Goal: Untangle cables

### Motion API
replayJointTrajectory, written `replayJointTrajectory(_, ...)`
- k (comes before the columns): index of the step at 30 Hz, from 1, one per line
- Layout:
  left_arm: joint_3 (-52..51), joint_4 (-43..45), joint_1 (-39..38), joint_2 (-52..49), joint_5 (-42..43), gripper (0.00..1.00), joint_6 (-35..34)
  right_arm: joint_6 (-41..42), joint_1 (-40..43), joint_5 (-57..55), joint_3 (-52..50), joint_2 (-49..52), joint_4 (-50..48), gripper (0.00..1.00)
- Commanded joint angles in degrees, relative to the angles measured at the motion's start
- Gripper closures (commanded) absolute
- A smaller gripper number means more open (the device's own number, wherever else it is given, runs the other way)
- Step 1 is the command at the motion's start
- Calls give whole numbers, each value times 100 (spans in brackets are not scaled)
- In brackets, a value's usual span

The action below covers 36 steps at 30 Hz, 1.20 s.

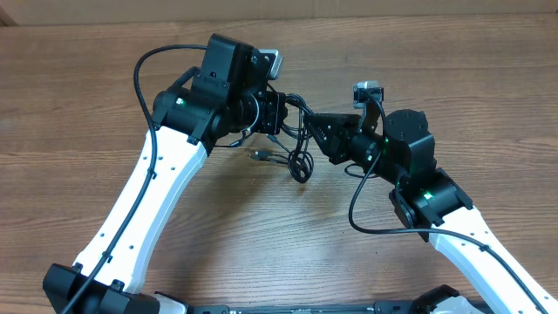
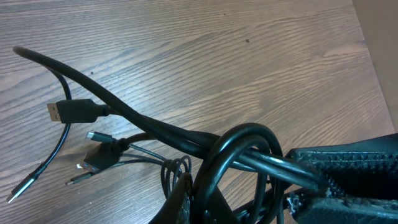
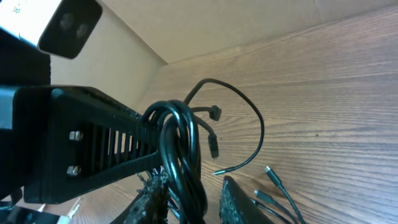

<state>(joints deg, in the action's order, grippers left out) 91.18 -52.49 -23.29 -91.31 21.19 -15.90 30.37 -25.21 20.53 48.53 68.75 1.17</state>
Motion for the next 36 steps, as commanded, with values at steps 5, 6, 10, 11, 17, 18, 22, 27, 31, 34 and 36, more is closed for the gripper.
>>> replayJointTrajectory(5,81,44,-210,66,114,96,46,-94,15,-98,94,-57,-20,73)
replayJointTrajectory(6,81,50,-251,66,116,96,46,-94,15,-101,94,-57,-20,74)
replayJointTrajectory(10,81,66,-372,66,107,96,46,-92,15,-140,94,-57,-20,84)
replayJointTrajectory(11,81,76,-382,66,85,96,46,-92,15,-140,94,-57,-20,88)
replayJointTrajectory(17,81,140,-374,66,81,96,2,-92,15,-140,94,-57,-17,96)
replayJointTrajectory(18,81,138,-374,66,81,96,2,-92,15,-140,94,-57,-17,96)
replayJointTrajectory(22,81,129,-374,66,-402,96,-267,-90,15,-140,94,-57,-17,96)
replayJointTrajectory(27,81,33,-372,66,-841,96,-748,-92,15,-140,94,-57,-17,96)
replayJointTrajectory(31,81,-63,-372,66,-1283,96,-1185,-92,15,-140,94,-57,-17,96)
replayJointTrajectory(34,81,-238,-365,66,-1740,96,-1786,-92,15,-140,94,-57,-17,96)
replayJointTrajectory(36,81,-354,-363,66,-1941,96,-2083,-90,15,-140,94,-57,-17,96)
